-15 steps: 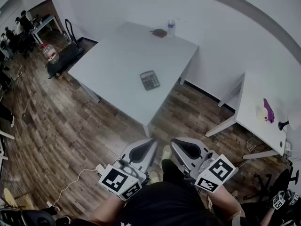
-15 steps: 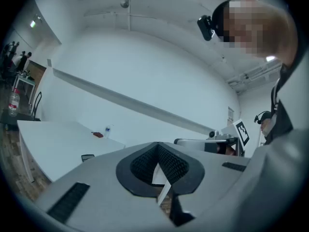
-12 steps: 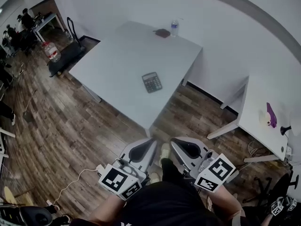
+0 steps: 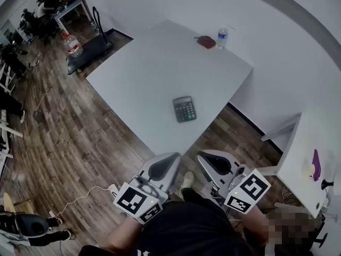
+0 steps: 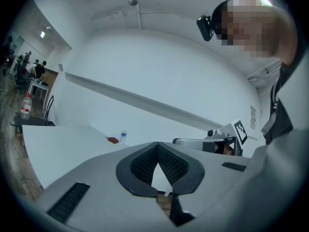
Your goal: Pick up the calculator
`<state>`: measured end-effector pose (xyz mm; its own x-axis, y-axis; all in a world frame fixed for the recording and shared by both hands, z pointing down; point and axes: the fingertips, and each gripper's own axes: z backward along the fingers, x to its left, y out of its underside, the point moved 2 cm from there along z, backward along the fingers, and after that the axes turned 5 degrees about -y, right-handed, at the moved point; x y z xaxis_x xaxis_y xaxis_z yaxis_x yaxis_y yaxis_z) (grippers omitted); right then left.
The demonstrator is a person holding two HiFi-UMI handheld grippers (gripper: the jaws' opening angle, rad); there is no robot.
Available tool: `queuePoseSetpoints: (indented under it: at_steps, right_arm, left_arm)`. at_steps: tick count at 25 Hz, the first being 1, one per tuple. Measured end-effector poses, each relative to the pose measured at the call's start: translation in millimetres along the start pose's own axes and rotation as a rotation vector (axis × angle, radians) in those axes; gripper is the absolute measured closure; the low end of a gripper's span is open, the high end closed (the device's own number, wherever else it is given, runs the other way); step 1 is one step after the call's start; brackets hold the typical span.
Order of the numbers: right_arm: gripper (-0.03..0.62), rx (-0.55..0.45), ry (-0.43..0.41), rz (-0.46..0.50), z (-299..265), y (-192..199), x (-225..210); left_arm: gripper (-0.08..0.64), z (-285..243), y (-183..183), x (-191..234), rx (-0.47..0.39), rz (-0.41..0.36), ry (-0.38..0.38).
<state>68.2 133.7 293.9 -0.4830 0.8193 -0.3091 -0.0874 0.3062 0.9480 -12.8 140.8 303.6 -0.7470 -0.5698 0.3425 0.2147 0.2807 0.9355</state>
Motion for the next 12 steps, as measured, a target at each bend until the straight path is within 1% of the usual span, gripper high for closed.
queuePoseSetpoints:
  at_steps: [3,6,9,12]
  right_arm:
    - [0.577,0.008,-0.041,-0.012,-17.1,-8.4,-28.7]
    - [0.577,0.023,-0.075,-0.04,-30.5,-8.9,-48.3]
    - [0.577,0.039,-0.085,-0.07,-42.6,-7.1,-71.3]
    - [0.577,0.056,-0.079,-0.101,-58.7,-2.5,-101.3]
  left_arm:
    - [0.554,-23.7,-4.3,18.2,0.002,0.015,-0.041]
    - [0.555,-39.2,-6.1,31.8,0.013,0.022,-0.067]
    - [0.554,-58.9,-8.0,47.9,0.013,0.027,-0.077]
    - [0.554,-84.7,-7.6,71.8,0.022,0.027,-0.073]
